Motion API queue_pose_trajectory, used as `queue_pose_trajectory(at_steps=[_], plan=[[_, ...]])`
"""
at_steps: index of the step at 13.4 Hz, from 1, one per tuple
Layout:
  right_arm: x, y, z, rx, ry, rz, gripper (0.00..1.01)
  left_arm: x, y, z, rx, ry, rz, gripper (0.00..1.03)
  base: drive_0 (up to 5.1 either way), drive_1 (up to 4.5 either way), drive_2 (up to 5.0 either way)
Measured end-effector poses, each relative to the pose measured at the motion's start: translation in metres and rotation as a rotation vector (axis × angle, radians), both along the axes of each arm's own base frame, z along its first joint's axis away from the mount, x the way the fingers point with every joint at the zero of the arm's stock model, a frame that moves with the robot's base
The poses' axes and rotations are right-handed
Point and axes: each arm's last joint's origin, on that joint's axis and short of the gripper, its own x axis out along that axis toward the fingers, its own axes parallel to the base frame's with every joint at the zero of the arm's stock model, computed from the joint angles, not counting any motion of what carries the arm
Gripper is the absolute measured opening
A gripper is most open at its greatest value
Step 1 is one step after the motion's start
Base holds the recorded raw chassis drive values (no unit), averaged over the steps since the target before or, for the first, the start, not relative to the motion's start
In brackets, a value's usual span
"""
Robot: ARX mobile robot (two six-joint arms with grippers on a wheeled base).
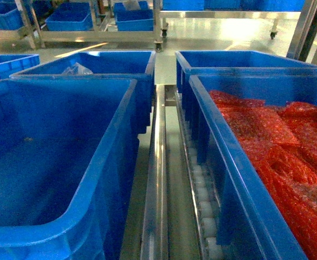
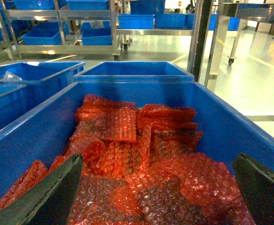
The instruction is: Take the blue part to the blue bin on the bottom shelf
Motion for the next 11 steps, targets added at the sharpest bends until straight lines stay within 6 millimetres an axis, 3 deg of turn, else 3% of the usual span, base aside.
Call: queue_pose_trajectory(at_steps=[1, 4, 5, 7, 9, 11], plan=[[0.000, 0.000, 0.000, 0.000, 0.000, 0.000, 0.98, 0.008, -0.003, -0.010, 0.018, 0.057, -0.007, 0.49, 0.0, 0.00, 0.0], [0.000, 0.000, 0.000, 0.000, 0.000, 0.000, 0.98, 0.007, -0.003, -0.008, 0.014, 0.045, -0.004, 0.96, 0.0, 0.00, 0.0], [0.000, 0.000, 0.000, 0.000, 0.000, 0.000, 0.98, 0.008, -0.003, -0.008, 0.016, 0.049, -0.004, 0.99, 0.0, 0.00, 0.0], [0.000, 0.000, 0.000, 0.000, 0.001, 0.000, 0.98, 0.000, 0.009, -0.011, 0.025, -0.073, -0.078, 0.76, 0.0, 0.00, 0.0], [0.000, 0.000, 0.000, 0.000, 0.000, 0.000, 0.98, -0.014, 0.023, -0.026, 0.053, -0.052, -0.080, 0.49, 0.0, 0.00, 0.0], [0.000, 0.000, 0.000, 0.000, 0.000, 0.000, 0.98, -0.029, 0.035, -0.035, 0.051, -0.060, -0.084, 0.10, 0.0, 0.00, 0.0]])
